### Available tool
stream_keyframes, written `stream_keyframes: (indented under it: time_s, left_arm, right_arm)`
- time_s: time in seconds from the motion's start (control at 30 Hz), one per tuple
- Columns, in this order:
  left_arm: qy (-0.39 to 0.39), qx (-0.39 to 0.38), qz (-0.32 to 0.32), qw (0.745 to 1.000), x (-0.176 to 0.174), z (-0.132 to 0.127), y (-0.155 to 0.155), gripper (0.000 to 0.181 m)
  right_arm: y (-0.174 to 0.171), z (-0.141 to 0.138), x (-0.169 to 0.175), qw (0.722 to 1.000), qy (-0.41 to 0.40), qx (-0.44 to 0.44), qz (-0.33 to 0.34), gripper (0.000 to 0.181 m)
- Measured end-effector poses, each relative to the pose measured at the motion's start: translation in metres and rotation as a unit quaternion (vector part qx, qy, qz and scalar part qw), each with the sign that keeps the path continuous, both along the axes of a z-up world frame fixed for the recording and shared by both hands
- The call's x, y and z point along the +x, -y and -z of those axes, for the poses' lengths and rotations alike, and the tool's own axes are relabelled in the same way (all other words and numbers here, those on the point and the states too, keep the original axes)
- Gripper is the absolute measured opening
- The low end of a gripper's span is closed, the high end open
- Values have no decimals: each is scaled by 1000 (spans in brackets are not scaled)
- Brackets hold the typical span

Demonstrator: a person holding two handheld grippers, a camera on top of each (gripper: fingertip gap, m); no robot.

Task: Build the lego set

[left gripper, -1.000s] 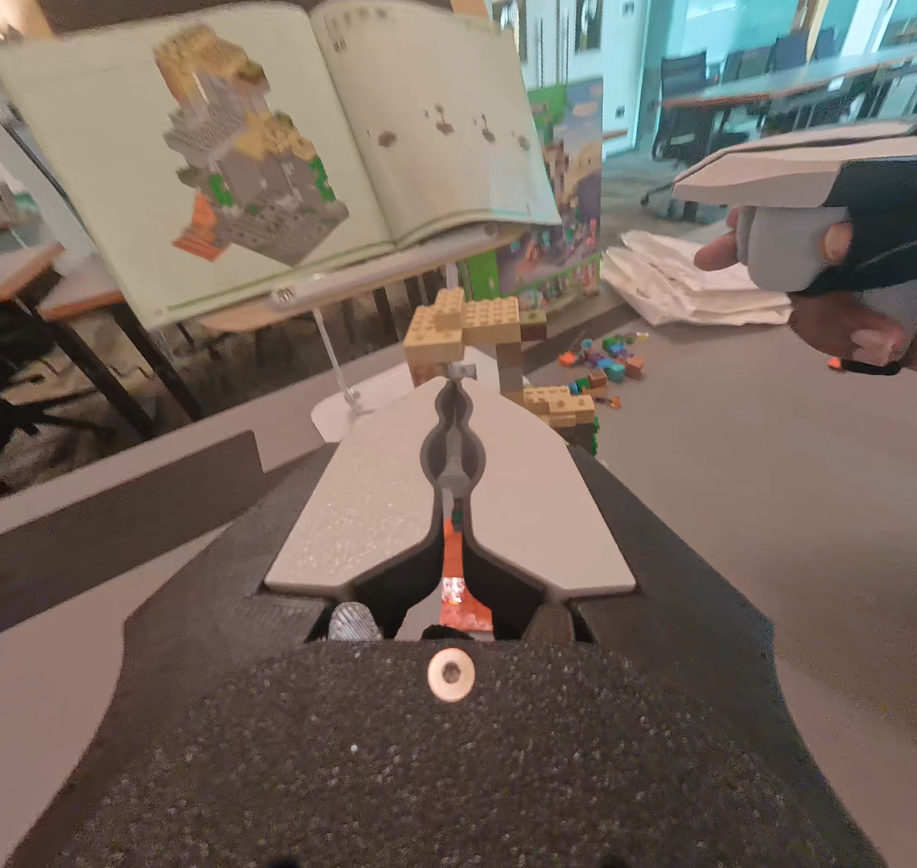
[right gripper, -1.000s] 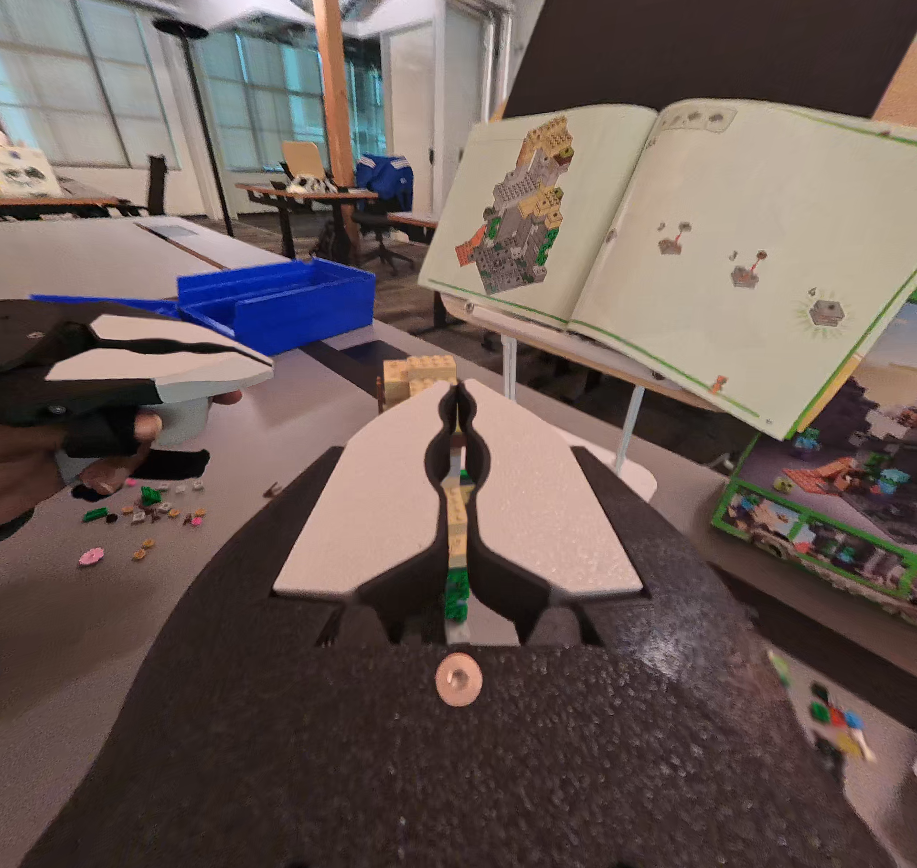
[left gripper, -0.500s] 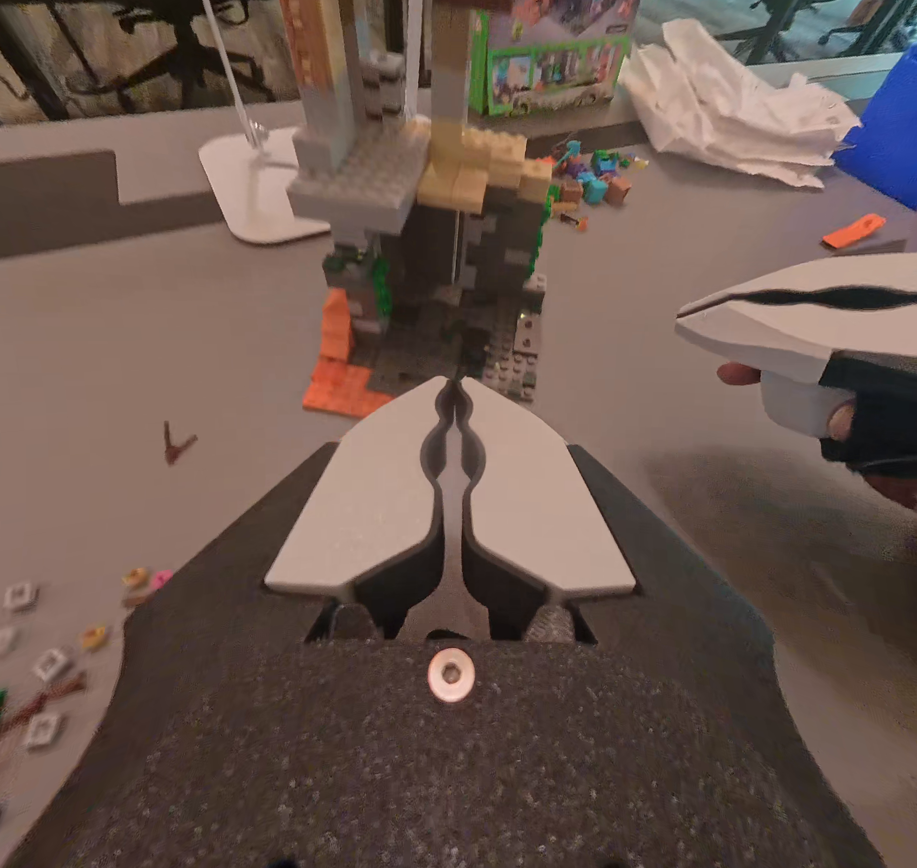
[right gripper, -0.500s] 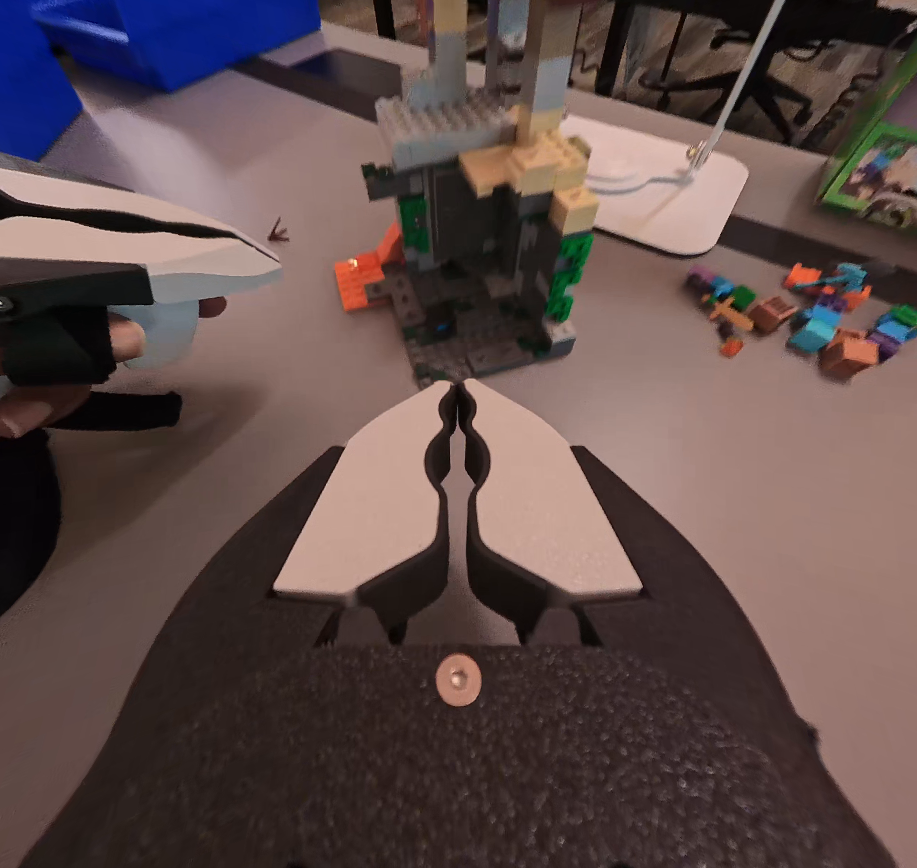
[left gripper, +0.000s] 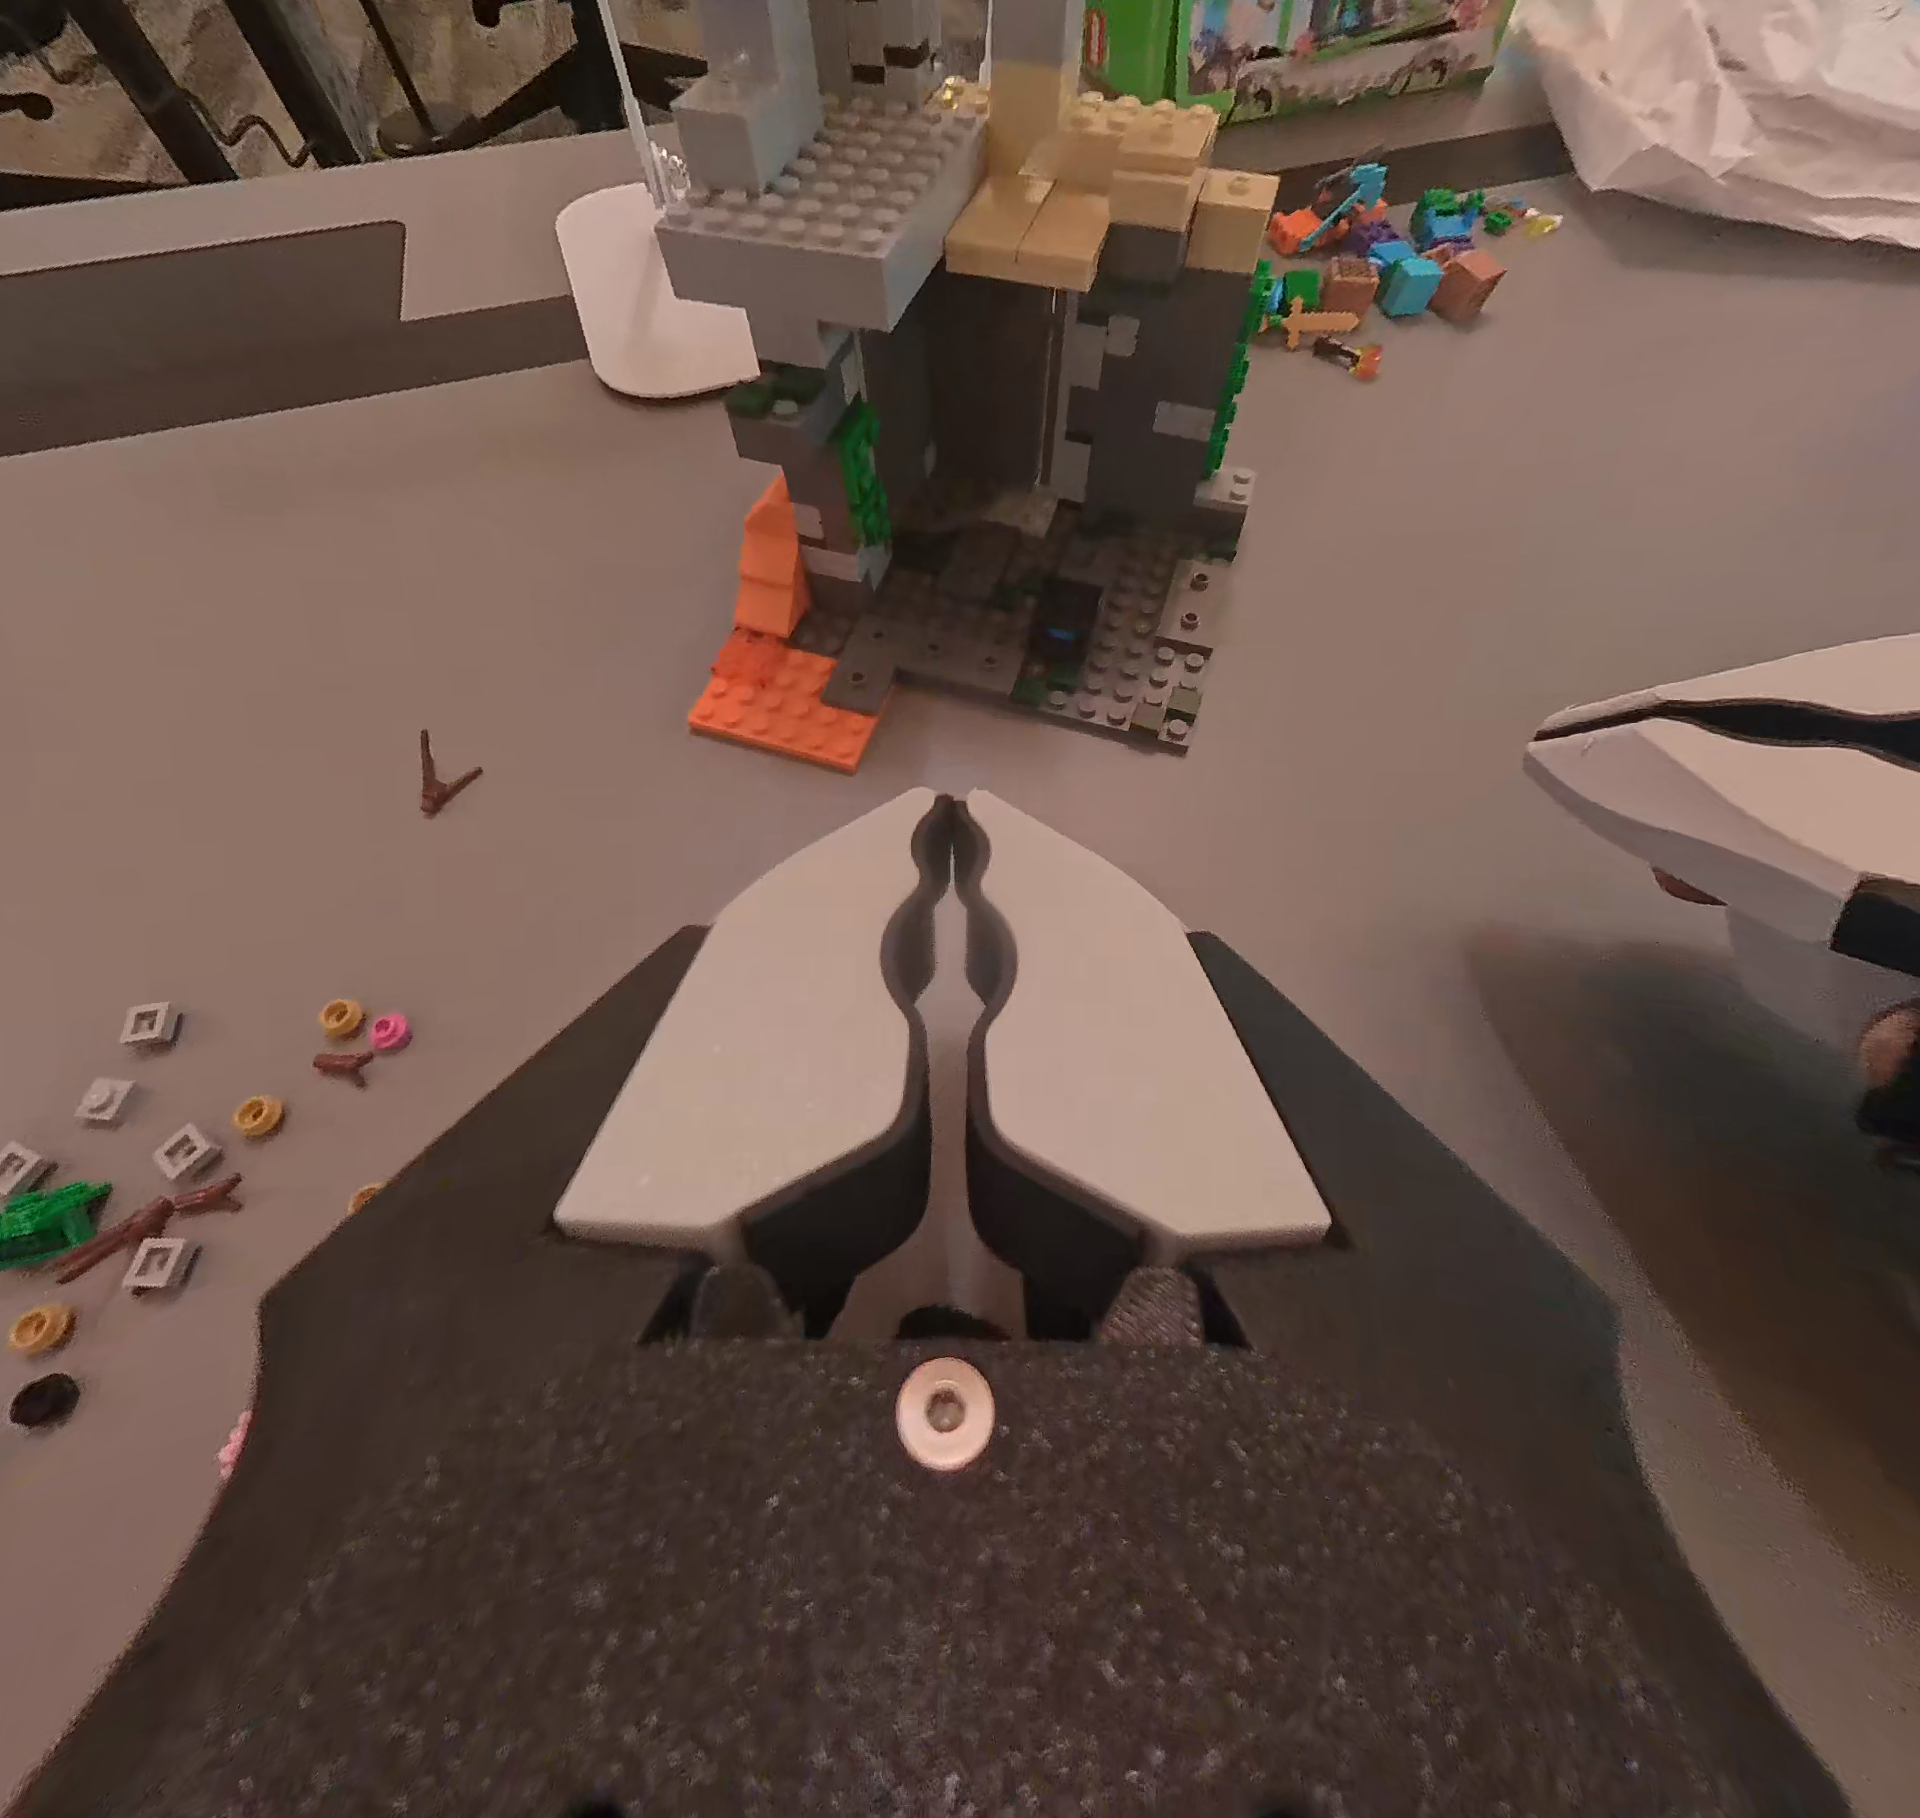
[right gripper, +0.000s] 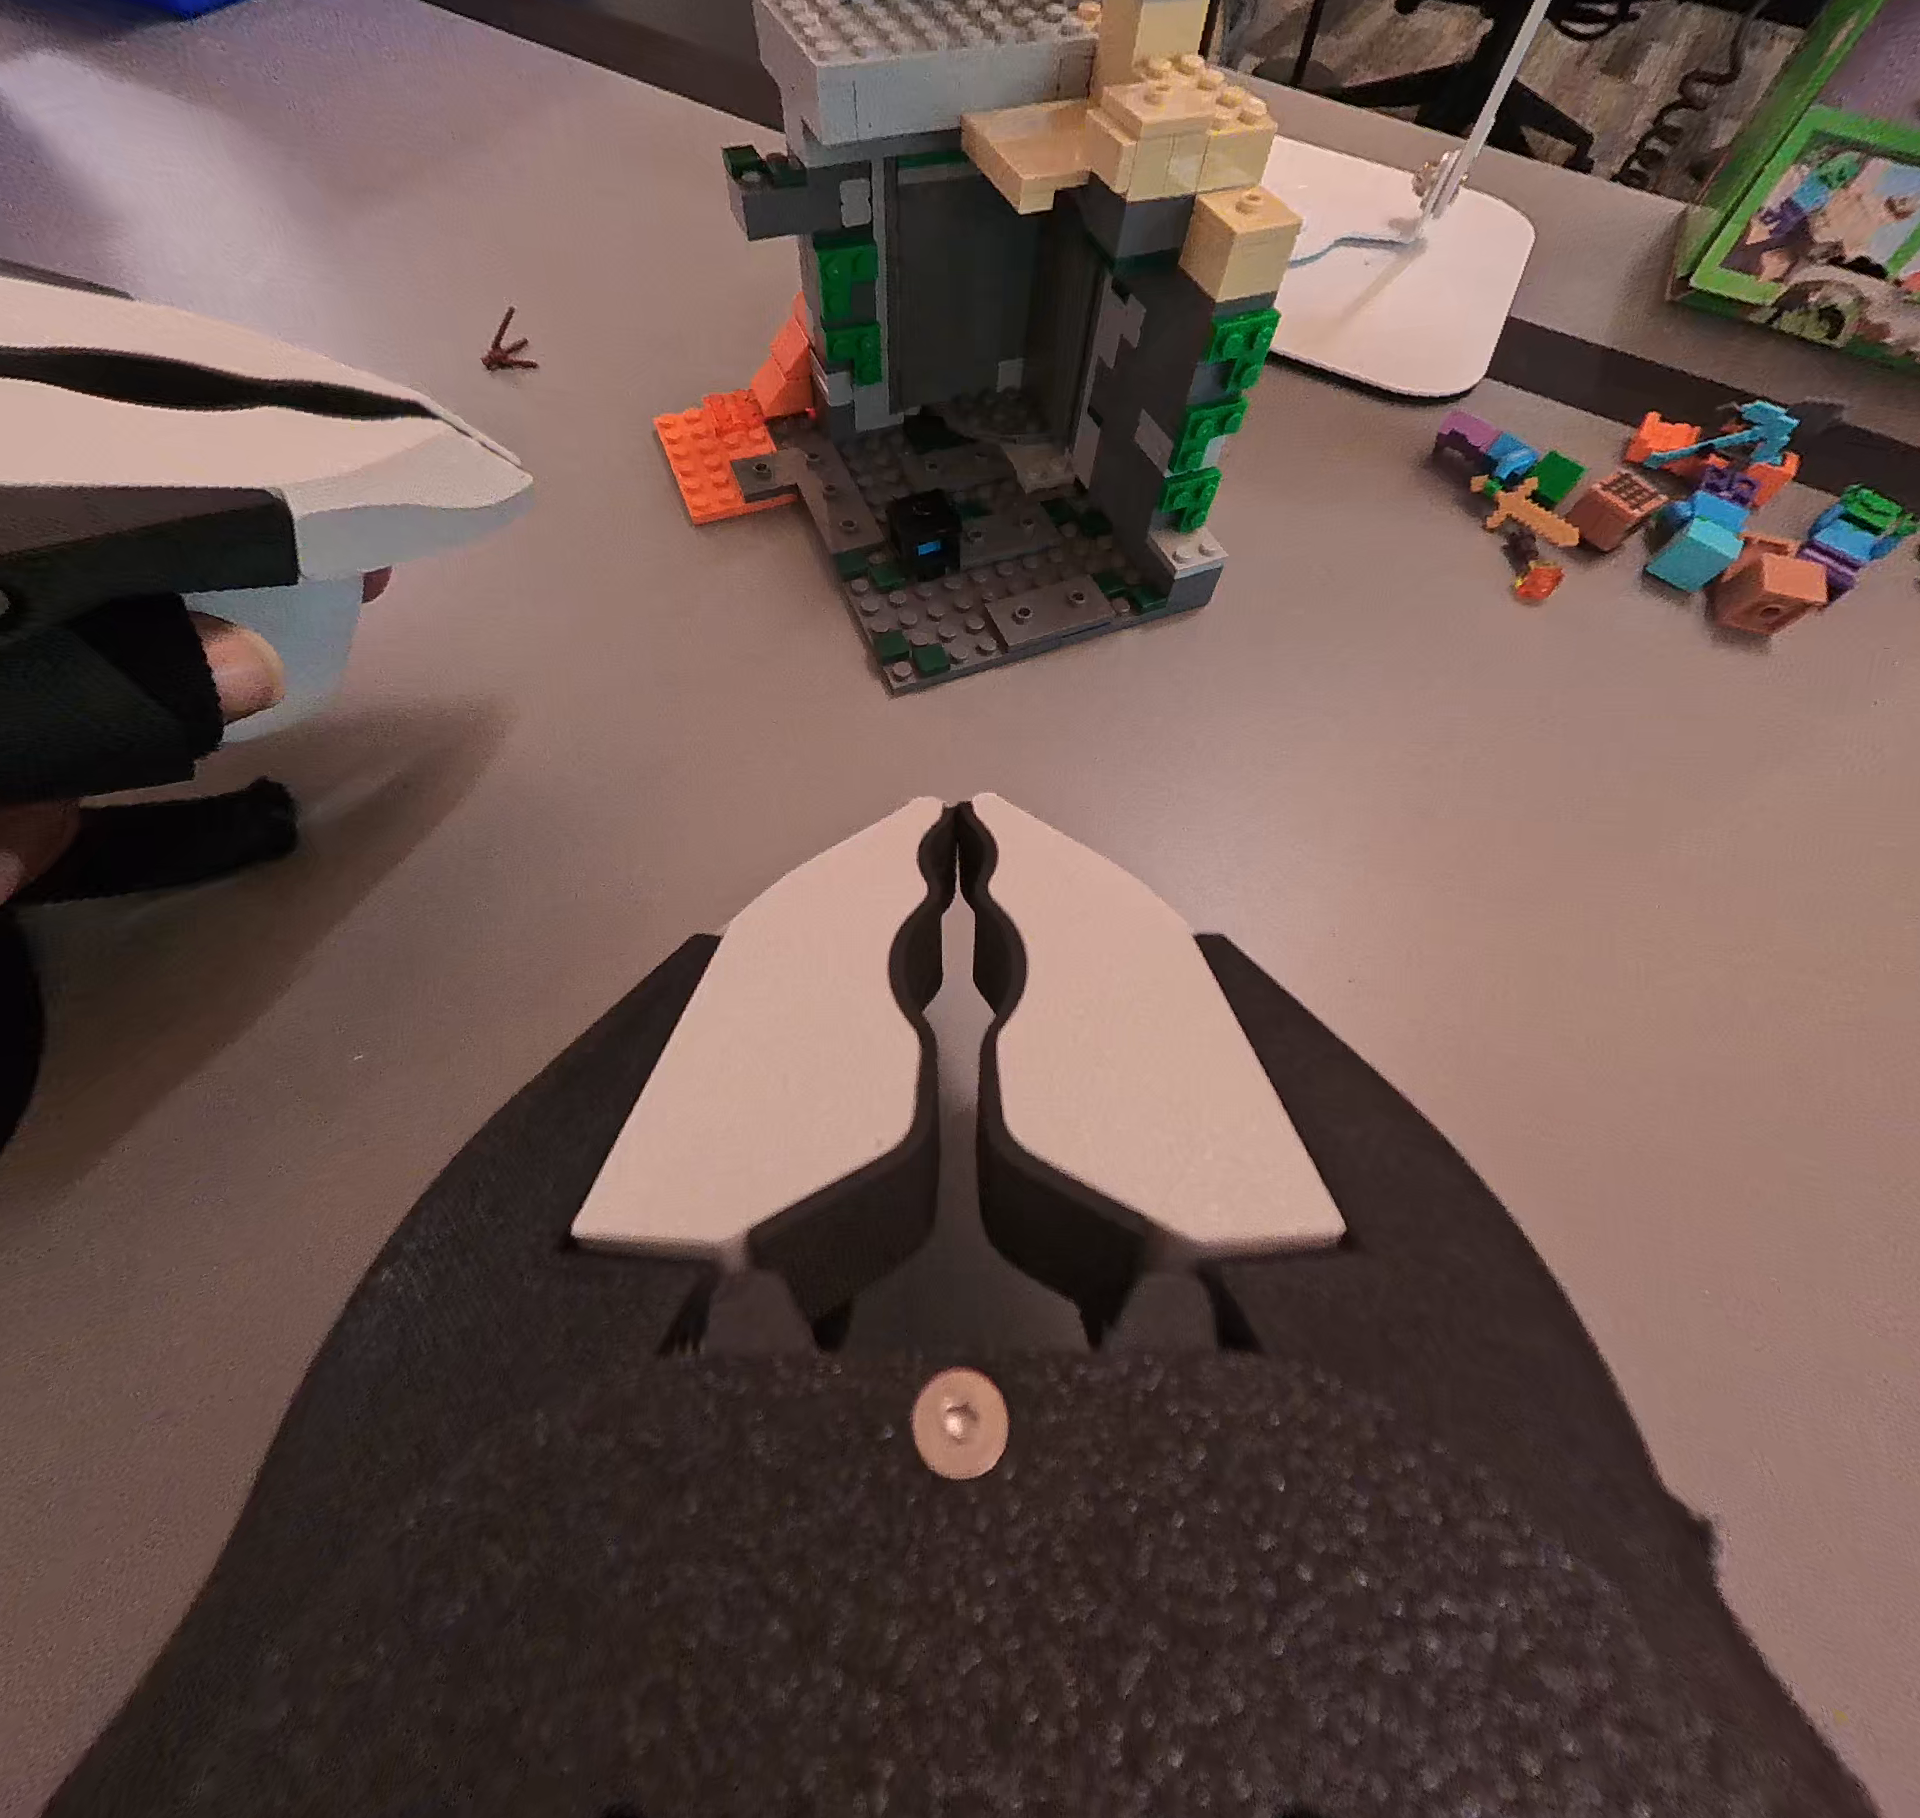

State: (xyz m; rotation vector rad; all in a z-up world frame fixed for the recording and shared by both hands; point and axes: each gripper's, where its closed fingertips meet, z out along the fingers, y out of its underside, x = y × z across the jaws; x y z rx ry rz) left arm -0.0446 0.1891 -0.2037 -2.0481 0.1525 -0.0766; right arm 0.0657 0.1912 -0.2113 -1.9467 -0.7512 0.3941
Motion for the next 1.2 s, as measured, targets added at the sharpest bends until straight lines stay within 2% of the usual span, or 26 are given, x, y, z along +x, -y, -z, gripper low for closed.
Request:
stream_keyframes:
  time_s: [1.03, 1.2]
  left_arm:
    - [-27, 13, 7, 1000, 4, -3, 1, 0]
    - [-32, 29, 14, 999, 2, -13, -7, 0]
  right_arm:
    - [-3, -5, 2, 1000, -14, 9, 3, 0]
    - [-12, -19, -2, 999, -24, 25, 2, 0]
